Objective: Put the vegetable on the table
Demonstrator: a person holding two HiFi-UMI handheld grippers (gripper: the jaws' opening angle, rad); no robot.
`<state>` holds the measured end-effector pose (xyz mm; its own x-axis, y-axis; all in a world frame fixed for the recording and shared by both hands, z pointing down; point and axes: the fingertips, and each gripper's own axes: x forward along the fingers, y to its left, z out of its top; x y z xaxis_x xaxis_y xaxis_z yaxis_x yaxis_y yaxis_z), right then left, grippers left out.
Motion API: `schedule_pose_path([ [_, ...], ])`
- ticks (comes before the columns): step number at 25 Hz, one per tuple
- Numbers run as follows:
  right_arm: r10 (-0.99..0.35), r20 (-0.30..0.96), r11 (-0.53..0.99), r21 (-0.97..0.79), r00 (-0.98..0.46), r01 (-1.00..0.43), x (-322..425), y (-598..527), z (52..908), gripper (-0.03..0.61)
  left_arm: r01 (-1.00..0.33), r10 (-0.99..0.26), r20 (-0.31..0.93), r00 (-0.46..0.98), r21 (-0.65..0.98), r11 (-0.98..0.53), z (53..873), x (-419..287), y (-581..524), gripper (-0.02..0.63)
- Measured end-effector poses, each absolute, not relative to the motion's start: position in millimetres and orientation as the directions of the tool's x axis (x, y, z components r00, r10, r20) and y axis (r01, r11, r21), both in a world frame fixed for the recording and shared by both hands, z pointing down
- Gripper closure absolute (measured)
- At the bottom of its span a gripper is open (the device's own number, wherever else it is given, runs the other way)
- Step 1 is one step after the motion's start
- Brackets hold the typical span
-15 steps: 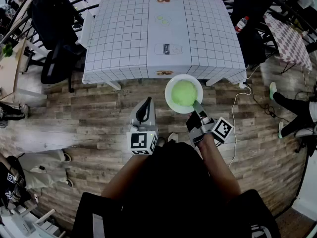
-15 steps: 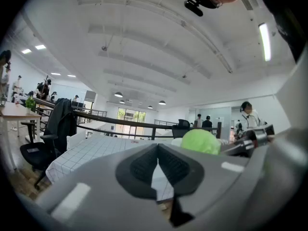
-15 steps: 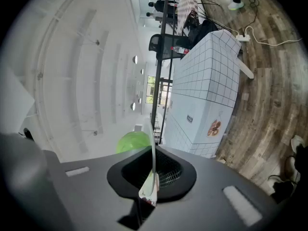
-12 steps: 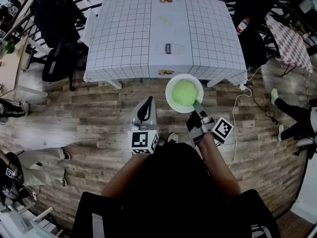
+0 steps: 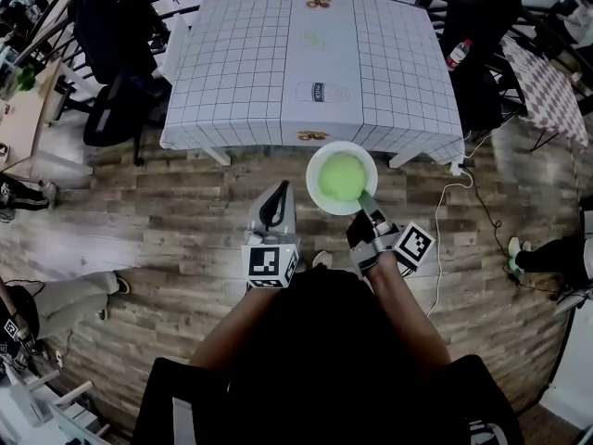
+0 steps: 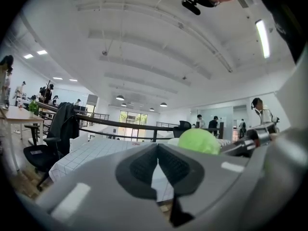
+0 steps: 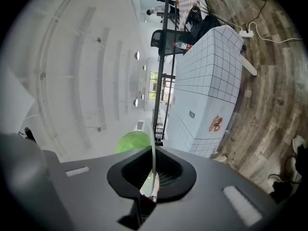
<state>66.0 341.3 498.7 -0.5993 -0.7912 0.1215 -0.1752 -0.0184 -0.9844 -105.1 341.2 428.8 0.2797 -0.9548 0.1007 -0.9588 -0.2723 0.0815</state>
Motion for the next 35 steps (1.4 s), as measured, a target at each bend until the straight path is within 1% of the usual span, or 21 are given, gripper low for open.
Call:
schedule_pose_path([
  [9, -0.77, 0.144, -0.035, -0.982, -0.622, -0.185, 84, 351, 507, 0.572, -0.973, -0.969, 0.1, 0.227, 0.061, -0.222, 434, -104, 350, 0.606],
  [14, -0.774, 0.109, -0.005, -0.986, -0.624, -0.166, 102, 352, 507, 0.571, -0.984, -0.979, 0.103, 0.174, 0.059, -0.168, 441, -105, 356, 0.606],
  [17, -0.776, 0.11, 0.0, -0.985, -0.622, -0.174, 112, 352, 508, 0.571, -0.986, -0.981, 0.107, 0.163, 0.057, -0.158, 443, -101, 358, 0.606],
  [23, -0.791, 0.129, -0.02, -0.982, -0.598, -0.187, 127, 347, 511, 0.571, -0.983, -0.978, 0.106, 0.177, 0.061, -0.171, 445, -89, 350, 0.606],
  [28, -0.81, 0.126, -0.028, -0.984, -0.573, -0.178, 132, 335, 511, 0.571, -0.973, -0.97, 0.098, 0.223, 0.078, -0.216, 446, -80, 328, 0.606],
  [35, -0.819, 0.147, -0.05, -0.981, -0.554, -0.186, 131, 295, 512, 0.571, -0.966, -0.963, 0.096, 0.252, 0.092, -0.244, 447, -80, 274, 0.606],
])
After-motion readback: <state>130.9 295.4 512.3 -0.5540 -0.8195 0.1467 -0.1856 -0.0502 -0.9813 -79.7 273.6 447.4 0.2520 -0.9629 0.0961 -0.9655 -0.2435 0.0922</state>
